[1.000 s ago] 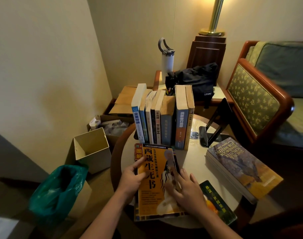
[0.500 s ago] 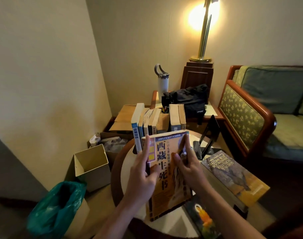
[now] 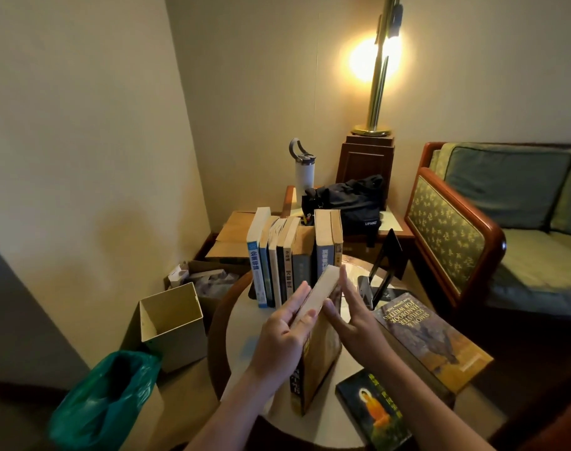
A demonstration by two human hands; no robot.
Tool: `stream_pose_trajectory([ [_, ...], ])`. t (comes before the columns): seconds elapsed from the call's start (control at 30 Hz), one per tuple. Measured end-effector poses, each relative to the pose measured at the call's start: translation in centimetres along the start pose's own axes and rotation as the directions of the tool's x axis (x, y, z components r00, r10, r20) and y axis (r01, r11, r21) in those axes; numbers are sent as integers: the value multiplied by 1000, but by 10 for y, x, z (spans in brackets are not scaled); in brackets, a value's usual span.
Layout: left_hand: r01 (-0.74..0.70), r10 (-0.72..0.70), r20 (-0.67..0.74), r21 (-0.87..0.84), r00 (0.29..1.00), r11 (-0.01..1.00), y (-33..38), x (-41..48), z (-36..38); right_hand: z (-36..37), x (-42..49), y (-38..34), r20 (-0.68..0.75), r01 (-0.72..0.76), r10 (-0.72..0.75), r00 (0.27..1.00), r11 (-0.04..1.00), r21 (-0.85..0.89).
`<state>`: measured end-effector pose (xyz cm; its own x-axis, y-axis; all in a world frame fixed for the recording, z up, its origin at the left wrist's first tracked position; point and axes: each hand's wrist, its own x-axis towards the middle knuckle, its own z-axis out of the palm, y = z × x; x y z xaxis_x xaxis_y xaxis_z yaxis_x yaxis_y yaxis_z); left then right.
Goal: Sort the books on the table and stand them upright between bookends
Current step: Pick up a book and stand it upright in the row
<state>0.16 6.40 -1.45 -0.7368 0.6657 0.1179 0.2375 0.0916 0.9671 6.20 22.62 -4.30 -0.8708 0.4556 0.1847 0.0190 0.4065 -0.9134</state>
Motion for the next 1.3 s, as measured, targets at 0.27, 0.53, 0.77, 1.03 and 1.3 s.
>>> stream_pose_trajectory([
  [0.27, 128, -98, 148, -210, 984, 969, -1, -12, 31, 6, -19, -36, 30, -170, 170, 985, 935, 312],
  [0.53, 131, -52, 269, -285, 962, 950, -6, -29, 59, -13, -27, -33, -52, -259, 276, 960, 942, 213],
  [0.77, 92, -46, 349, -117, 936, 989, -33, -29, 75, -39, -43, -19, -128, -287, 325, 937, 926, 246],
  [1.03, -9, -116, 352, 333, 929, 943, -62, -20, 94, -63, -66, -2, -140, -281, 355, 924, 881, 380],
  [1.3, -117, -17, 313, 405, 950, 907, -36, 27, 77, -91, -47, -16, -106, -209, 244, 964, 941, 264],
])
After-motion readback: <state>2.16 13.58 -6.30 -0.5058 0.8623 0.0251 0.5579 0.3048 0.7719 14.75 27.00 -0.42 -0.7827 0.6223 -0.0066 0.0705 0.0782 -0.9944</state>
